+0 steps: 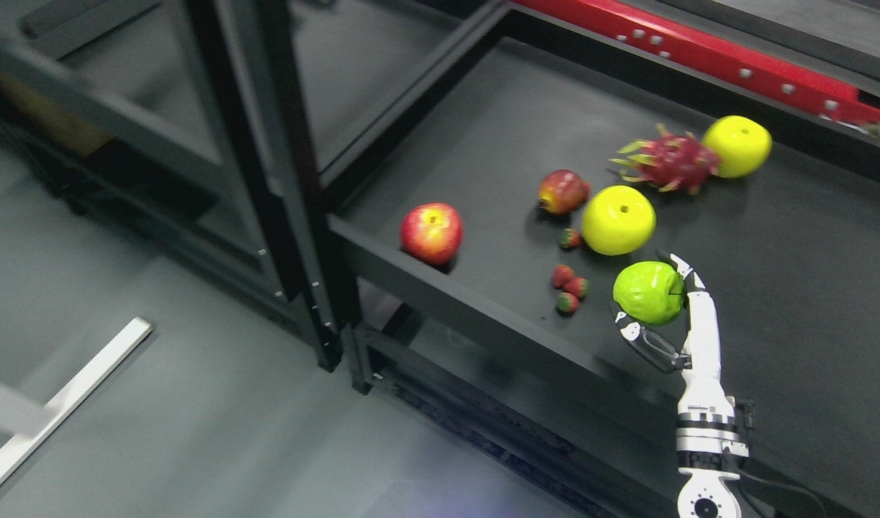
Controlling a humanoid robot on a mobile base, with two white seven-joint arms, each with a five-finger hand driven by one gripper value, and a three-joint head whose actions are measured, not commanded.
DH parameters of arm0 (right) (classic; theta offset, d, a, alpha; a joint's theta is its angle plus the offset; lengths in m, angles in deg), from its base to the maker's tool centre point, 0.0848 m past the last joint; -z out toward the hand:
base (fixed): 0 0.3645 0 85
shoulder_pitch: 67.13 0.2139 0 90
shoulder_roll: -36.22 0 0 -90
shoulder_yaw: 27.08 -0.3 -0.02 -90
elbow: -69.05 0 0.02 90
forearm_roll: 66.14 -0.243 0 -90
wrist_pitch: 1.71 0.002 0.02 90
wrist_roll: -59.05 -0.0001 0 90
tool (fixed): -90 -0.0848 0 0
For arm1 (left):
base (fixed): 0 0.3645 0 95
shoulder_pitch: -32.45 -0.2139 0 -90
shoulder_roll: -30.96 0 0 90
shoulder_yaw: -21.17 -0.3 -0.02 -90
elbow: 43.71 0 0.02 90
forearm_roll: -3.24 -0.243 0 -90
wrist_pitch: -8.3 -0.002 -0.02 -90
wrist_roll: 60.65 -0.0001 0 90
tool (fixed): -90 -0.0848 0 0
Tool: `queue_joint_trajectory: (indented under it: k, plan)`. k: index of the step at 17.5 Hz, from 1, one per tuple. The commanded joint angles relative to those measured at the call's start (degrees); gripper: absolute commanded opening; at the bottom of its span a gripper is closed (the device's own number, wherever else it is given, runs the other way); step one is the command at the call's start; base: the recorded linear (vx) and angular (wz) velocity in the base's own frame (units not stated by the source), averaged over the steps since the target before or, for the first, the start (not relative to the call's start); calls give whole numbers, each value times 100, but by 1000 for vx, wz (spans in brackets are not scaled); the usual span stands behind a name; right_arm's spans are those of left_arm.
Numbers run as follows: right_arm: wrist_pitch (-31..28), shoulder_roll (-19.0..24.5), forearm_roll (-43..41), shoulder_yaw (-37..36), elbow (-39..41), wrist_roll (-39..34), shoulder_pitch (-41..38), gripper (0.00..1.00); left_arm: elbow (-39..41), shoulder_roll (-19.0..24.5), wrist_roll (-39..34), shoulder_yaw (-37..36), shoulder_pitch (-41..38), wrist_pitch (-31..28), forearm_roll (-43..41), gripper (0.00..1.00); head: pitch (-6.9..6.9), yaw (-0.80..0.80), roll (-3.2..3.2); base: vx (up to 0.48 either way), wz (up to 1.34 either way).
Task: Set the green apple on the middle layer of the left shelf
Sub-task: 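Move the held apple over the shelf tray near its front edge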
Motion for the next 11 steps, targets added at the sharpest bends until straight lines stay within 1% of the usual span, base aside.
queue_joint_trajectory:
  k: [1,5,11]
  plan:
    - [5,-100,-4,5,-1,-7,3,0,0,100,-2,0,0,2,0,100,0,0,0,115,-818]
    - [5,-100,-4,5,-1,2,3,0,0,100,-2,0,0,2,0,100,0,0,0,135,-700]
    - [-4,-100,5,5,-1,2,3,0,0,100,-2,0,0,2,0,100,-3,0,0,145,-535]
